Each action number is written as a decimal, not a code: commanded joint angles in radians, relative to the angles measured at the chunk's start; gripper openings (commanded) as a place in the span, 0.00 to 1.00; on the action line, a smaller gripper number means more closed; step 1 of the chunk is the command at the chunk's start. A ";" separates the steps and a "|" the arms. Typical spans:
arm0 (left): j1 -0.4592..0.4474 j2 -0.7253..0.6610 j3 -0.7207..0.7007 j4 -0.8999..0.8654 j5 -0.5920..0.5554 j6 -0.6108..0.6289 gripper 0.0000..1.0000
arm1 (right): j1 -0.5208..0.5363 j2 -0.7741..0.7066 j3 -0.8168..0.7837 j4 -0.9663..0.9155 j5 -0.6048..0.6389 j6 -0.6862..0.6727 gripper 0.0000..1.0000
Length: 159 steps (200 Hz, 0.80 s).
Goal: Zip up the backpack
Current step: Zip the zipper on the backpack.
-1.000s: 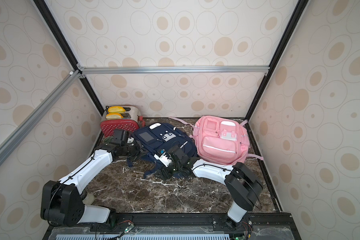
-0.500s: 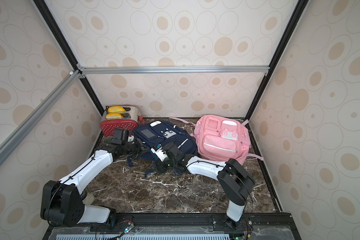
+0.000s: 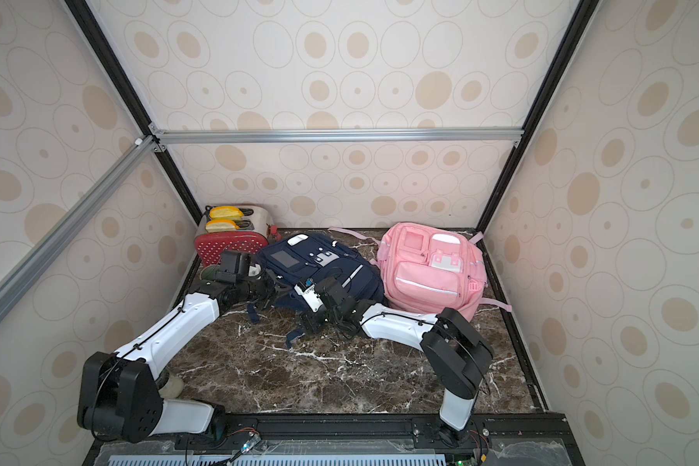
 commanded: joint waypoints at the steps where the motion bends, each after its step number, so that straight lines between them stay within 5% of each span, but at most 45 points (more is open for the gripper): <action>1: -0.015 -0.057 0.016 0.023 0.113 -0.003 0.00 | -0.056 -0.033 -0.067 -0.018 0.092 0.026 0.71; 55: -0.015 -0.045 0.046 0.012 0.122 0.012 0.00 | -0.141 -0.034 -0.106 0.055 -0.142 -0.034 0.68; 159: -0.015 -0.059 0.043 0.020 0.130 0.002 0.00 | -0.212 -0.009 -0.098 0.032 -0.090 -0.088 0.71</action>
